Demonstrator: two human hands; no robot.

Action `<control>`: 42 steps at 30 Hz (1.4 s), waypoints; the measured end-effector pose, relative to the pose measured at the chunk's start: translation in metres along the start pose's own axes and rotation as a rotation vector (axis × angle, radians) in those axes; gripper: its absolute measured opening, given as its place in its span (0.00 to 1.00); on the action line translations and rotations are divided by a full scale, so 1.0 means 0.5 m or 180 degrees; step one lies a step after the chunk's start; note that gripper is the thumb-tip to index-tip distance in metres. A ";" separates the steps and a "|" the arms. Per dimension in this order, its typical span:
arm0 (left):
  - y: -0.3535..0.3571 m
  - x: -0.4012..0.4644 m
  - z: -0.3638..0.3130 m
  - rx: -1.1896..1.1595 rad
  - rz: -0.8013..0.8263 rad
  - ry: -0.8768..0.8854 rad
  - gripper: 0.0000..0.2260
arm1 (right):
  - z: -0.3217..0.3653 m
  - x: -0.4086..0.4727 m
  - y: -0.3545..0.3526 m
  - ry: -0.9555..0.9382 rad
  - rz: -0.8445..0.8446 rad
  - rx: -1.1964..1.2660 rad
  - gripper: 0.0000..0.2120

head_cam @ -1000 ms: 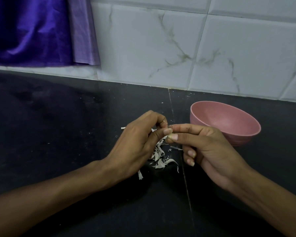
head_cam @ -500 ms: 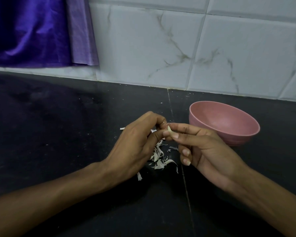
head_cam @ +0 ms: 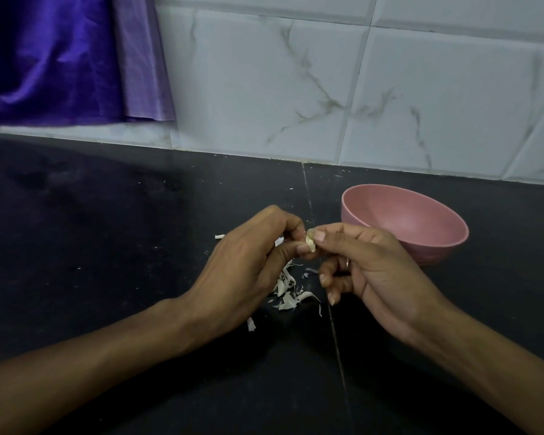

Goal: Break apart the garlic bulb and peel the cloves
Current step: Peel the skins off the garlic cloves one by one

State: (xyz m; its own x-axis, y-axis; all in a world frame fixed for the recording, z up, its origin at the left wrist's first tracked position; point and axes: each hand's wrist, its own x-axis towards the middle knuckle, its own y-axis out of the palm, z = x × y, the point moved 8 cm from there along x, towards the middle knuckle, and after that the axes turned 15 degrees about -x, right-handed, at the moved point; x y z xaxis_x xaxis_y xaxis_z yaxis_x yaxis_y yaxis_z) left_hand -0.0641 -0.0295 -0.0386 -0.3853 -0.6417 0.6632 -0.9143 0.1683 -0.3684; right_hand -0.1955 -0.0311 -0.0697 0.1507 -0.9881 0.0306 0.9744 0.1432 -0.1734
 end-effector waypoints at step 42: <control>-0.008 -0.008 0.015 -0.0213 -0.0220 -0.0384 0.05 | 0.019 -0.002 -0.021 -0.0174 -0.0365 0.0280 0.08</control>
State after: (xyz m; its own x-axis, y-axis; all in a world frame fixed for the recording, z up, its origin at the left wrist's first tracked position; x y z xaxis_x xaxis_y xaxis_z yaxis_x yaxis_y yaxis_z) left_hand -0.0579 -0.0331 -0.0447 -0.3071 -0.7380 0.6009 -0.9459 0.1675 -0.2777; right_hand -0.2042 -0.0311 -0.0585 0.0441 -0.9941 0.0992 0.9962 0.0363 -0.0790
